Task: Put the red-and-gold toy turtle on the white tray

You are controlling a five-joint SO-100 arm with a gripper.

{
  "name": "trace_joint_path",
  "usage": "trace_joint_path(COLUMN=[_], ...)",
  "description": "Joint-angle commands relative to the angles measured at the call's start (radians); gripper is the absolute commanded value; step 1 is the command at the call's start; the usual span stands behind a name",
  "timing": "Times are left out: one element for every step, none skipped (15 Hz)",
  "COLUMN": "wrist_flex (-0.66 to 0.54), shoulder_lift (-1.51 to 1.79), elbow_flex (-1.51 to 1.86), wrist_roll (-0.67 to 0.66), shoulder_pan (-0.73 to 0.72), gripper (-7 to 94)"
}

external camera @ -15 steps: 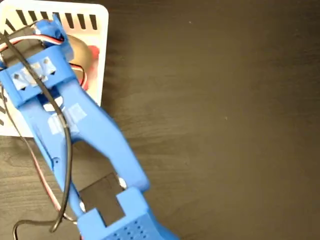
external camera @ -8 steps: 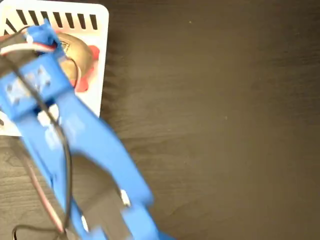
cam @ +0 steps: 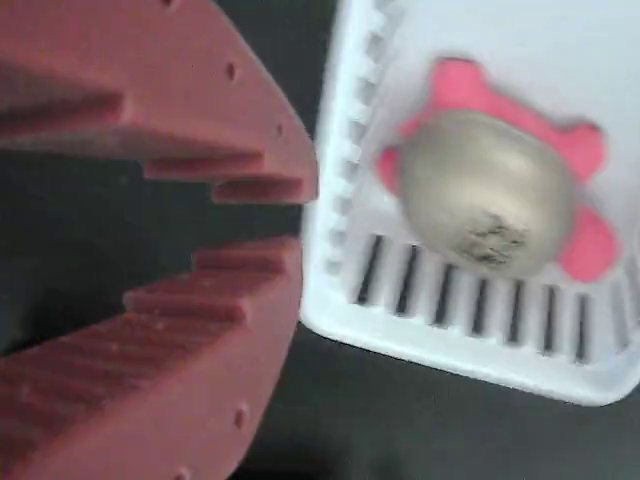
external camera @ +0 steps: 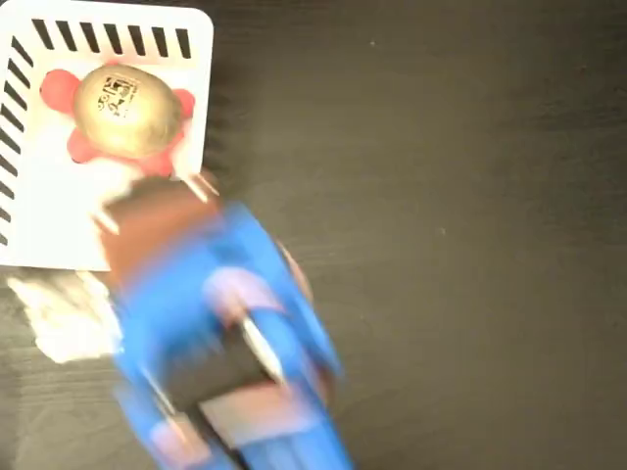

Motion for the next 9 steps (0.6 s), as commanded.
trace_joint_path(wrist_flex=[-0.104,-0.146,-0.167,-0.164,-0.138,-0.100,-0.069,-0.051,-0.044], shoulder_lift=[0.290,0.399,0.518,0.618,0.703,0.758,0.804,0.850,0.874], elbow_flex=[0.273,0.405,0.532,0.621,0.683,0.724,0.765,0.811,0.850], wrist_roll=[-0.003,-0.012,-0.021,-0.026,-0.031,-0.028,-0.005,0.017,0.044], shoulder_pan=[0.101,0.144,0.179,0.206,0.221,0.227,0.232,0.238,0.247], gripper=[0,0,0,0,0,0,0,0,0])
